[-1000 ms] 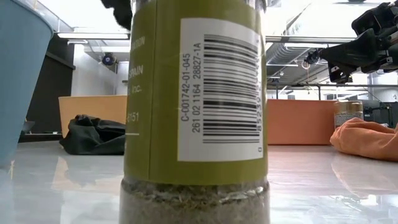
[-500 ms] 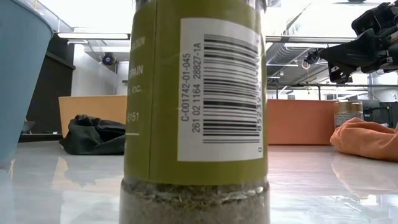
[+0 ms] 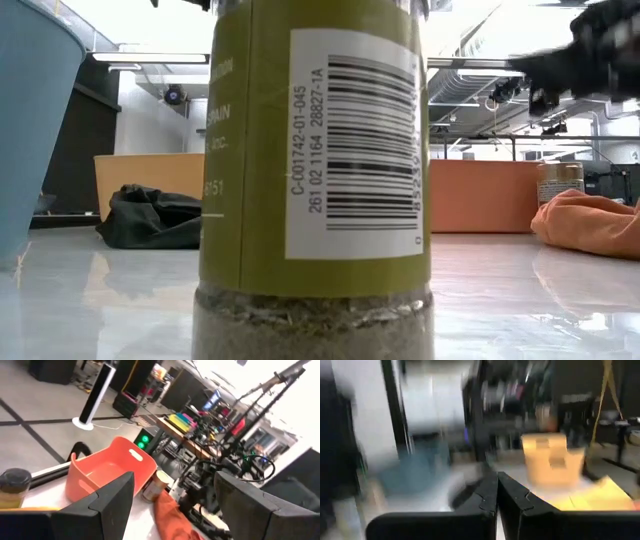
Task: Sort spices by type
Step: Put the top gold seasoning bottle into the yellow bin
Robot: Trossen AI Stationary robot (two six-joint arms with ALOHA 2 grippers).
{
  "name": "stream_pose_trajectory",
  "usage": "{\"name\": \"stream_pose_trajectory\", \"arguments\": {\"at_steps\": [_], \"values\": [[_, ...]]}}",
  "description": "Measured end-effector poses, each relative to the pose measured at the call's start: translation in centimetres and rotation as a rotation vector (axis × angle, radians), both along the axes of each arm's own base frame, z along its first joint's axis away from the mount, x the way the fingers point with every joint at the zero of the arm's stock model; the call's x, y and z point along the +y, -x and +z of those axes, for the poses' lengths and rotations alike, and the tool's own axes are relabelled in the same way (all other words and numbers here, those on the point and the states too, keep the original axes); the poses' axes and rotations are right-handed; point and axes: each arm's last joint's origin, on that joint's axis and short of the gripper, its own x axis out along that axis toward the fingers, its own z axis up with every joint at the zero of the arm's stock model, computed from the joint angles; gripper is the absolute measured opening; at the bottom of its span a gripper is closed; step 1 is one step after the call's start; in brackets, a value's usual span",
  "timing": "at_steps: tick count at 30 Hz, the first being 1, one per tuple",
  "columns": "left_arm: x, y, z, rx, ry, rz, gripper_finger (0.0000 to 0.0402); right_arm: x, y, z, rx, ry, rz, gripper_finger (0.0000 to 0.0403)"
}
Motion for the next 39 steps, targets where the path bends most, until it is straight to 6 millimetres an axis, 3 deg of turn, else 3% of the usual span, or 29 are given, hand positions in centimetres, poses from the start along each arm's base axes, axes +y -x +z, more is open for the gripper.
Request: {"name": "stream_pose_trajectory", "arguments": {"at_steps": [4,7,10,14,20,27,34,39], "values": [[0.2,0.1,0.0,-0.005,0.013,0.010,0.0260,-0.6,1.2,3.3,-0.410,-0.437,-0.053,0.0000],[0.6,0.1,0.0,-0.004,0.000,0.029,0.0260,-1.3,2.2,4.3,-0.621,-0.675,-0.173,0.0000],[1.0,0.3,0.2,-0.011,-0.031,0.039,0.0260,-1.7,2.5,5.2,-0.684,-0.755,-0.304,0.0000],[1.9,0.5,1.0,-0.082,-0.072,0.012,0.0260,-1.9,1.5,8.1,-0.644,-0.706,-0.371,0.0000],[4.1,1.6,2.0,-0.175,-0.084,-0.038,0.0260,-2.7,-2.5,14.2,-0.308,-0.370,-0.549,0.0000],[4.7,3.7,3.3,-0.215,-0.097,-0.207,0.0260,-5.0,-5.0,18.6,0.252,-0.328,-0.906,0.0000],[4.3,5.9,4.0,-0.158,-0.160,-0.264,0.0260,-6.2,-5.7,18.4,0.705,-0.557,-0.991,0.0000],[4.3,6.7,3.9,-0.115,-0.155,-0.244,0.0260,-6.6,-5.5,15.5,0.973,-0.710,-1.098,0.0022]]}}
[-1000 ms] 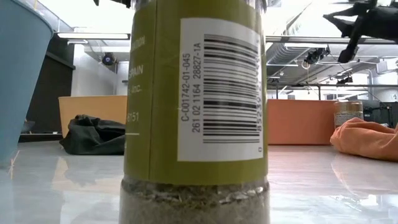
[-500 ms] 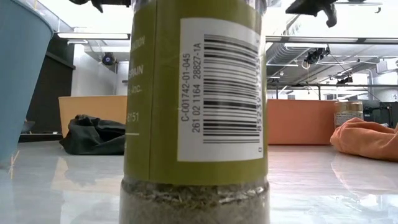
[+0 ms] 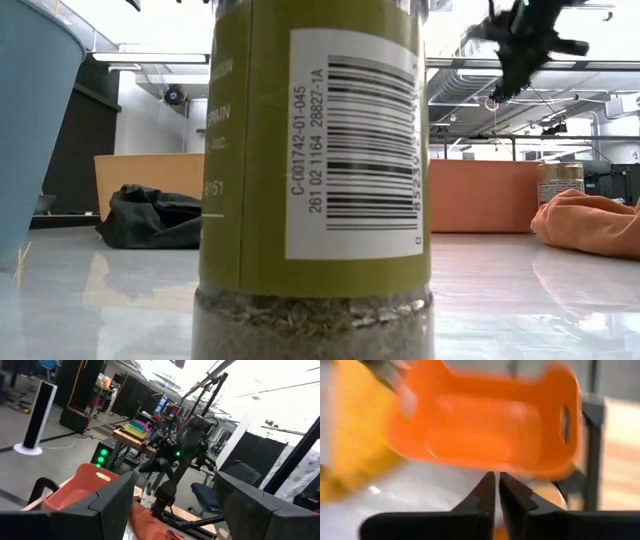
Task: Sort spices by type
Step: Put the top gold seasoning bottle into the yellow bin
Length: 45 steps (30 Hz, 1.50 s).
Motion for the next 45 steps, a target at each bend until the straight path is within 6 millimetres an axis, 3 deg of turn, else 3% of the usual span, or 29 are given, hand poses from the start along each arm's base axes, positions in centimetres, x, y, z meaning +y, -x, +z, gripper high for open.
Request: {"name": "stream_pose_trajectory", "arguments": {"at_steps": [3,12,16,24,45], "values": [[0.0,0.1,-0.1,0.019,0.011,0.001,0.0260,0.0,0.1,-2.0,0.070,-0.097,-0.041,0.0074],[-0.1,0.1,-0.2,0.023,0.024,-0.004,0.0260,0.3,1.1,-5.9,0.218,-0.214,-0.080,0.0283],[-0.1,0.1,-0.2,0.021,0.042,-0.006,0.0260,0.2,1.8,-7.3,0.300,-0.231,-0.096,0.0335],[-0.1,0.1,-0.2,0.016,0.071,-0.007,0.0260,-1.0,2.5,-9.4,0.314,-0.234,-0.194,0.0355],[-0.1,0.0,-0.2,0.016,0.075,-0.008,0.0260,-4.5,2.4,-10.5,0.231,-0.317,-0.194,0.0355]]}}
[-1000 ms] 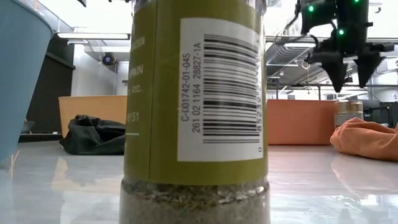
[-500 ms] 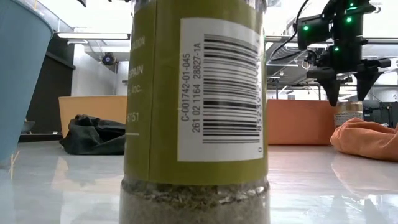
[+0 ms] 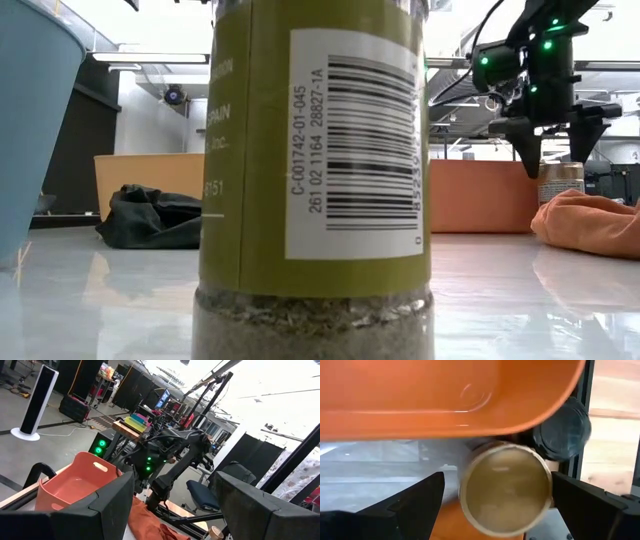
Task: Sort spices by type
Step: Put the top gold seasoning bottle into the yellow bin
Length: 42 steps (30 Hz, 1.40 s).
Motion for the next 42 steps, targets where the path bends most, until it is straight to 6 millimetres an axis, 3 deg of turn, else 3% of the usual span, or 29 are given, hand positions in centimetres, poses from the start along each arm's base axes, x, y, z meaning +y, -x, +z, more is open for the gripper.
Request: {"name": "stream_pose_trajectory", "arguments": {"at_steps": [8,12,17,21,27,34,38,42], "values": [[0.0,0.0,0.0,0.000,-0.001,0.000,0.0260,-1.2,-0.6,-1.6,0.080,-0.069,-0.013,0.0352],[0.0,0.0,0.0,0.001,0.000,0.000,0.0260,-1.4,-0.8,-2.1,0.109,-0.096,-0.012,0.0332],[0.0,0.0,0.0,0.001,-0.001,0.000,0.0260,-1.3,-0.8,-2.0,0.108,-0.115,0.014,0.0291],[0.0,0.0,0.0,0.001,-0.001,0.000,0.0260,-0.6,-0.4,-1.3,0.115,-0.174,0.046,0.0282],[0.0,0.0,0.0,0.005,-0.007,0.001,0.0260,1.1,0.0,2.4,0.030,-0.209,0.160,0.0274],[0.0,0.0,-0.1,0.005,0.011,0.004,0.0260,2.9,-1.1,9.0,-0.384,-0.133,0.380,0.0274],[0.0,0.0,-0.1,0.005,0.014,0.003,0.0260,3.0,-3.0,12.7,-0.612,0.021,0.471,0.0274],[0.0,0.0,-0.1,0.003,0.029,0.003,0.0260,1.8,-6.8,15.3,-0.802,0.195,0.572,0.0274]]}}
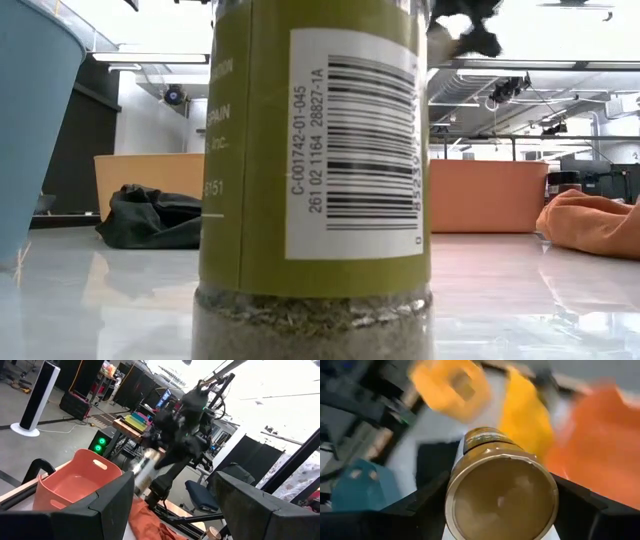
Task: Sort spices by type
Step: Put the top gold seasoning bottle into the yellow bin
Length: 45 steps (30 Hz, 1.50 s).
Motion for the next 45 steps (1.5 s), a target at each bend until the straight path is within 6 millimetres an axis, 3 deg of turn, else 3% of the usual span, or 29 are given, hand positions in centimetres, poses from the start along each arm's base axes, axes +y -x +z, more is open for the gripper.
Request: {"name": "stream_pose_trajectory", "arguments": {"at_steps": [8,15,24,32,36,45], "values": [[-1.0,-0.5,-0.1,0.013,-0.046,-0.046,0.0260,-2.1,-8.0,0.3,-0.021,0.126,0.181,0.0274],[-2.8,-2.5,-1.4,0.114,-0.249,-0.069,0.0260,-1.7,-11.6,0.7,0.026,0.154,0.361,0.0274],[-3.9,-8.2,-2.8,0.373,-0.474,-0.164,0.0260,0.2,-13.1,1.2,0.029,0.164,0.497,0.0274],[-3.6,-11.9,-2.7,0.486,-0.499,-0.191,0.0260,1.8,-13.4,1.1,0.043,0.167,0.538,0.0274],[-3.7,-12.8,-3.3,0.502,-0.425,-0.248,0.0260,2.4,-13.5,1.0,0.067,0.198,0.553,0.0276],[-3.9,-12.5,-3.9,0.548,-0.329,-0.309,0.0260,3.2,-13.8,1.1,0.076,0.276,0.569,0.0276]]}}
